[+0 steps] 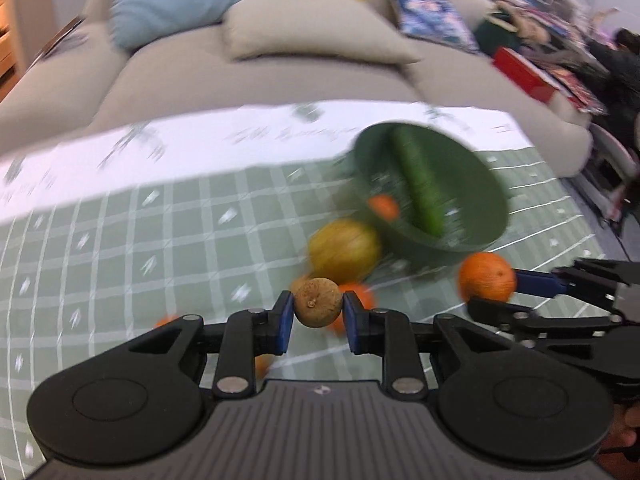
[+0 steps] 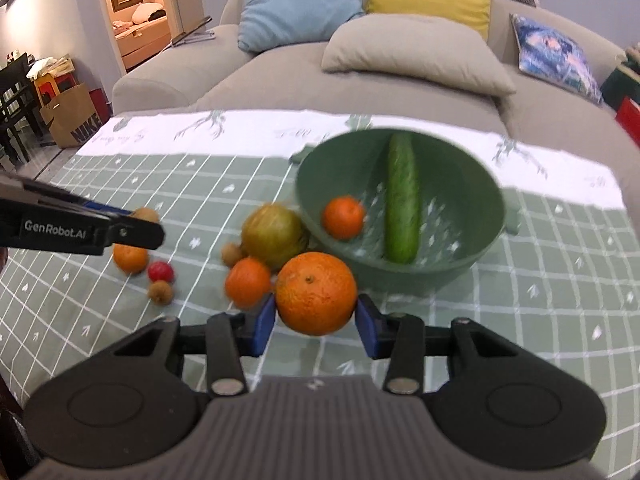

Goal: Organize fruits
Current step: 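Carry tangerine and brown fruit into the colander and open both tools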

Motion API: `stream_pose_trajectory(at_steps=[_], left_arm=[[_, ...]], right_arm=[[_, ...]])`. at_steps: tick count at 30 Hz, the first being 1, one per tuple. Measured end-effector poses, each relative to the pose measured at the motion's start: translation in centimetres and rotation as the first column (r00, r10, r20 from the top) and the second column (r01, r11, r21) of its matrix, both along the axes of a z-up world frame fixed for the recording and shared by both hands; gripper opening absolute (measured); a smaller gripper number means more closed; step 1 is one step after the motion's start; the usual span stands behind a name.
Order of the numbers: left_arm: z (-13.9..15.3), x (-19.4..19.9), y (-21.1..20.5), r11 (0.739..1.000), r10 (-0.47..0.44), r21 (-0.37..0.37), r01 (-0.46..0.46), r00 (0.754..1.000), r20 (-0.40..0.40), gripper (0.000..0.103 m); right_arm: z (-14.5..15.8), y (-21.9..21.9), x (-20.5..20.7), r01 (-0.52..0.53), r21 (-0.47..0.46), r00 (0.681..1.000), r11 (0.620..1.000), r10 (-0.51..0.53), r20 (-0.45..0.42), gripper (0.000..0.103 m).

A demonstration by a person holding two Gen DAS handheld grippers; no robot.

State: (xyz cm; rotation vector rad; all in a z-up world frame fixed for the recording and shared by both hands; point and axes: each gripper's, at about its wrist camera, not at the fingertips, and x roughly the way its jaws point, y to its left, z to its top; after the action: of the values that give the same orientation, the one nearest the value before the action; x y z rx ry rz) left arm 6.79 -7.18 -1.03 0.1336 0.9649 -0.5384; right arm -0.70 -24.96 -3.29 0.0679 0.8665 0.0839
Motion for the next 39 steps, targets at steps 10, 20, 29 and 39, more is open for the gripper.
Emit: stream_pose_trajectory(at_steps=[10, 20, 29, 39], left_arm=[[0.8, 4.6, -8.7, 0.988, -0.148, -0.046, 0.144, 0.986, -0.074, 0.029], [-3.8, 7.7, -13.2, 0.969, -0.216, 0.067, 0.236, 0.95, -0.226, 0.029], [-6.0, 9.2, -14.3, 0.957, -0.227, 0.106, 0.269, 0.926, -0.301, 0.029], [-6.4, 9.2, -14.8, 0.952, -0.236, 0.121, 0.282, 0.925, -0.299, 0.029]], right_arm=[[1.9, -4.7, 5.5, -0.054, -0.046, 0.996, 0.998, 0.05, -0.072, 0.04], [-1.4, -7.2, 11.0, -0.168, -0.086, 0.952, 0.982, 0.139, -0.273, 0.04], [-3.4, -7.7, 13.3, -0.214, -0.069, 0.911, 0.974, 0.174, -0.373, 0.04], [-4.5, -7.2, 13.8, -0.242, -0.082, 0.897, 0.967, 0.191, -0.399, 0.041]])
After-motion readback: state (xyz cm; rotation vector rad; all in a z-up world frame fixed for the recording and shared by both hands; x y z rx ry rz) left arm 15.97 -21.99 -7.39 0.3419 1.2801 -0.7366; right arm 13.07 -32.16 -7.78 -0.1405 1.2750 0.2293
